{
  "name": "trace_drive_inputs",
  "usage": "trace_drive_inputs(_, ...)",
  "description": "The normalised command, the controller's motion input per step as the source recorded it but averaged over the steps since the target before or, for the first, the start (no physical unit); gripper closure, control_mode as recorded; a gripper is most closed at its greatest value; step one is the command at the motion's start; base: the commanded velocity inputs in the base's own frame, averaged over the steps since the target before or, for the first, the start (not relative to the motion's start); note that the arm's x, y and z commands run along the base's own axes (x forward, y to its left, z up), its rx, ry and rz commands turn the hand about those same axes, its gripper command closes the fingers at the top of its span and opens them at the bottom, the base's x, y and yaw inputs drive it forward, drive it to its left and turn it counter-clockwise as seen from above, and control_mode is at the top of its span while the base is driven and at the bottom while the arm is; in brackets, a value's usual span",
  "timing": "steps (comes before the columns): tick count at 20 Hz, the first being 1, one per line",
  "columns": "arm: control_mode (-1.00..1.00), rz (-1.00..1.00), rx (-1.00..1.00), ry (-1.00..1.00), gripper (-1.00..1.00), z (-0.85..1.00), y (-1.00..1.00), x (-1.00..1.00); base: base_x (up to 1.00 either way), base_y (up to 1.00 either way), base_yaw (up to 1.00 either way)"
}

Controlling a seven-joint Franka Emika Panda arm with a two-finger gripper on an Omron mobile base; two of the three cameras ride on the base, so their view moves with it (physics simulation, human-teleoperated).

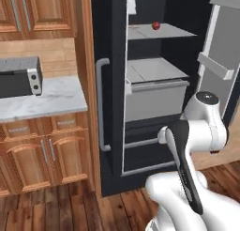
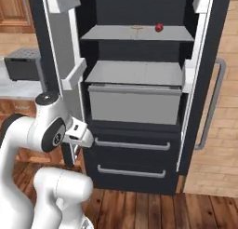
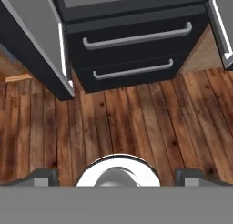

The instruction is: Pick the tangerine and mango from the fridge and place them on the plate next to the blender to make a fruit smoothie.

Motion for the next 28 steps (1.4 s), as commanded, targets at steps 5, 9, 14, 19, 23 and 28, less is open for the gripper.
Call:
trace_drive_inputs(5, 1.0, 0.0, 0.0, 0.0, -1.0, 0.0, 0.0, 0.0, 0.63, -0.72, 0.22)
trace_drive_inputs(9, 1.0, 0.0, 0.0, 0.0, -1.0, 0.0, 0.0, 0.0, 0.32, -0.47, 0.12)
trace_drive_inputs(14, 1.0, 0.0, 0.0, 0.0, -1.0, 0.0, 0.0, 0.0, 0.72, -0.02, 0.0)
trace_drive_inputs(19, 1.0, 0.0, 0.0, 0.0, -1.0, 0.0, 0.0, 0.0, 0.8, -0.07, 0.0)
trace_drive_inputs(23, 1.0, 0.0, 0.0, 0.0, -1.0, 0.0, 0.0, 0.0, 0.45, -0.34, 0.0)
trace_drive_inputs(28, 1.0, 0.0, 0.0, 0.0, -1.0, 0.0, 0.0, 0.0, 0.62, -0.25, 0.0)
